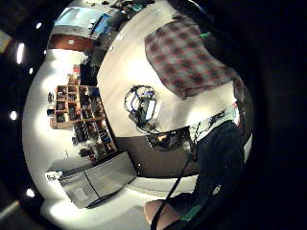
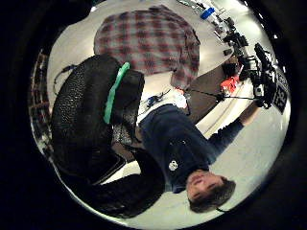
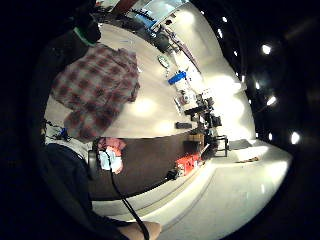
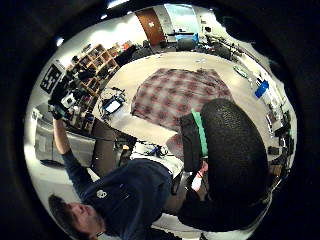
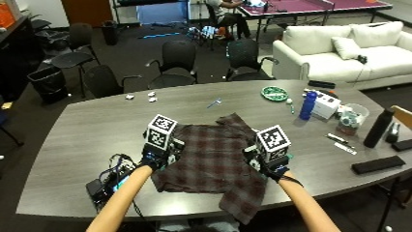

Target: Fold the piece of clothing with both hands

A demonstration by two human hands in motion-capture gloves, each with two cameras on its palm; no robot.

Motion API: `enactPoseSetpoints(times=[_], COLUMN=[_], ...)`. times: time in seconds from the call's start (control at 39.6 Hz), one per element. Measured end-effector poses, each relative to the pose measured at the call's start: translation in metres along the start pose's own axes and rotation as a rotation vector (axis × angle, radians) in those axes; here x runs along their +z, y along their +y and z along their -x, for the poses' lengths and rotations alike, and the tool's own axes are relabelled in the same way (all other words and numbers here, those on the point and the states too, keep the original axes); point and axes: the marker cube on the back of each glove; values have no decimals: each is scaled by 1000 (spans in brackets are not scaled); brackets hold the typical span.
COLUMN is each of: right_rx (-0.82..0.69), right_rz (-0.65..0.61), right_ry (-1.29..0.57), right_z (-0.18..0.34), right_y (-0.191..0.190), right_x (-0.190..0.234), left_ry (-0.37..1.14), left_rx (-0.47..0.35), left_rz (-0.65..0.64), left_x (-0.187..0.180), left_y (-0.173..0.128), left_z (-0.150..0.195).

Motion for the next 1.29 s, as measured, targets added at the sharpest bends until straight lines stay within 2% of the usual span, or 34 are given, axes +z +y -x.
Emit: enactPoseSetpoints(times=[0.25, 0.4, 0.66, 0.81, 1.06, 1.24, 1.29], right_rx=[12, 28, 29, 34, 29, 8, 1], right_rz=[68, 95, 245, 310, 397, 439, 460], right_ry=[-43, -77, -163, -163, -140, -169, -178], right_z=[-2, -7, -10, -18, -29, -26, -25], right_y=[3, -3, 2, 15, 21, 9, 4], right_x=[-6, -4, -5, 5, 35, 91, 109], left_ry=[-34, 15, 115, 134, 138, 196, 215], left_rx=[-7, 13, -13, 8, 61, 132, 146], left_rz=[14, 10, -2, -8, 36, 18, 48], left_x=[16, 23, 38, 42, 55, 98, 118], left_y=[-15, -15, -17, -14, -14, -37, -49], left_z=[3, 10, 31, 31, 19, 7, 3])
